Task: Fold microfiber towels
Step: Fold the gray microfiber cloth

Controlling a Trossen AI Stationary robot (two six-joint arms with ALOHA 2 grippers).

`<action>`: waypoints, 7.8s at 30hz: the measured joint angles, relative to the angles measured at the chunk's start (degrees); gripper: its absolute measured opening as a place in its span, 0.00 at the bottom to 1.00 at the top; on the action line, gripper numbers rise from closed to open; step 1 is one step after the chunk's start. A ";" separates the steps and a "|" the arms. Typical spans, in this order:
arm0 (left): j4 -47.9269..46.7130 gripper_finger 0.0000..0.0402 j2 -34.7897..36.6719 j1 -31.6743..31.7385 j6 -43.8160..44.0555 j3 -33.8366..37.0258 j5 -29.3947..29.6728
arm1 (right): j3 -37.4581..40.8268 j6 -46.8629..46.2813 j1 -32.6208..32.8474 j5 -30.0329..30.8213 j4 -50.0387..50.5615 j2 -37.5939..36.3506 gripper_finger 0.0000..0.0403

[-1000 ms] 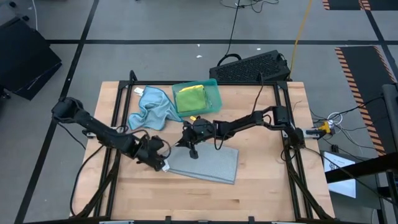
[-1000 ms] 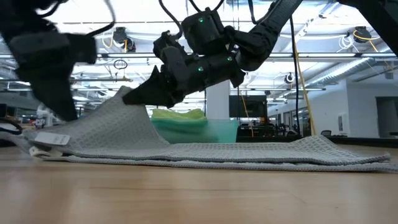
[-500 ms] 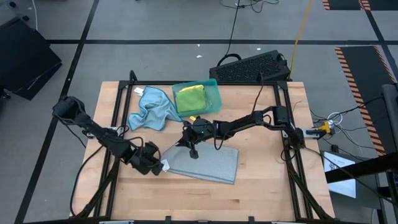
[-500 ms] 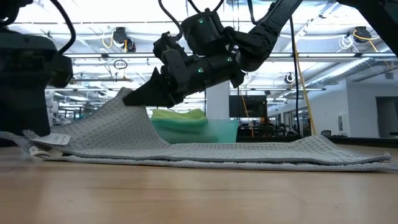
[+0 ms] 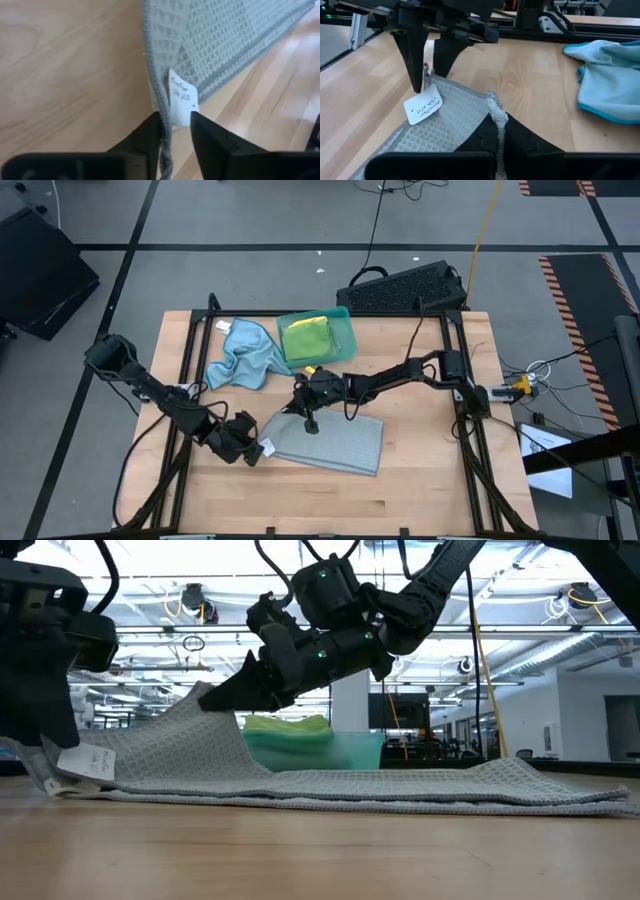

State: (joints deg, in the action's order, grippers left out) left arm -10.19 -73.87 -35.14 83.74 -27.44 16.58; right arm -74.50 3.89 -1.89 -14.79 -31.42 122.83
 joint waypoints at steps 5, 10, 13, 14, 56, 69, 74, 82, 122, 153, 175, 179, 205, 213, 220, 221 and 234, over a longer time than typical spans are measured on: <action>-2.57 0.13 0.00 -0.73 0.00 0.00 0.36 | 0.00 0.26 -0.02 -0.02 0.18 0.00 0.01; -5.05 0.02 0.00 -1.04 -3.14 0.00 1.76 | 0.11 0.65 0.00 -0.04 2.82 -1.12 0.01; -6.86 0.02 0.39 -0.42 -6.17 -0.02 2.37 | 0.11 2.34 -0.01 -0.10 7.72 -4.08 0.01; -7.25 0.01 0.77 0.03 -7.22 -0.02 2.50 | 0.10 2.98 0.02 -0.14 9.12 -5.14 0.01; -39.15 0.01 15.35 18.59 -85.57 -42.27 8.85 | 0.00 1.35 26.24 57.03 7.13 -28.21 0.01; -43.92 0.01 7.50 20.92 -86.64 -42.01 5.85 | 0.00 -7.93 22.55 56.84 29.23 -28.37 0.01; -38.10 0.01 4.22 24.36 -89.53 -40.14 11.32 | 0.00 -10.21 19.98 58.16 40.02 -28.59 0.01; -35.65 0.01 -0.40 33.34 -87.75 -39.65 15.79 | 0.02 -4.49 12.81 59.55 46.40 -29.33 0.01; -28.32 0.01 -0.37 27.37 -77.17 -23.52 -5.84 | 28.98 -21.98 7.26 20.50 0.82 -29.73 0.01; -25.68 0.01 -6.01 23.00 -71.23 -22.37 -7.03 | 29.98 -33.04 15.53 16.39 -21.78 -11.73 0.01; -25.54 0.31 -8.68 21.58 -69.13 -22.25 -12.82 | 30.10 -31.16 16.06 12.62 -22.41 -9.46 0.26; -26.27 0.45 -8.25 20.59 -68.24 -22.25 -12.95 | 30.10 -30.51 15.26 10.29 -21.75 -9.46 0.29; 11.24 0.21 -7.17 17.73 -67.57 -4.55 -6.88 | 26.99 -10.63 18.48 19.24 -25.95 -8.88 0.01; 18.11 0.17 -7.17 17.90 -59.31 3.88 -4.22 | 24.66 -13.69 15.63 19.18 -32.20 -0.90 0.01; 17.04 0.17 -6.70 17.97 -58.95 4.27 -6.50 | 18.48 -16.45 14.23 17.31 -28.76 6.40 0.01; 16.59 0.17 -6.13 17.89 -59.75 3.86 -7.45 | 18.24 -17.22 13.99 16.84 -27.80 6.41 0.01; 26.61 0.17 -4.94 23.01 -77.64 0.60 2.25 | 19.20 -11.46 12.82 16.64 -19.06 -7.04 0.00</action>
State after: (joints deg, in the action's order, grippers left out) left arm 16.42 -78.81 -12.12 6.11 -26.85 18.83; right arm -55.30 -7.57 10.93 1.85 -50.48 115.79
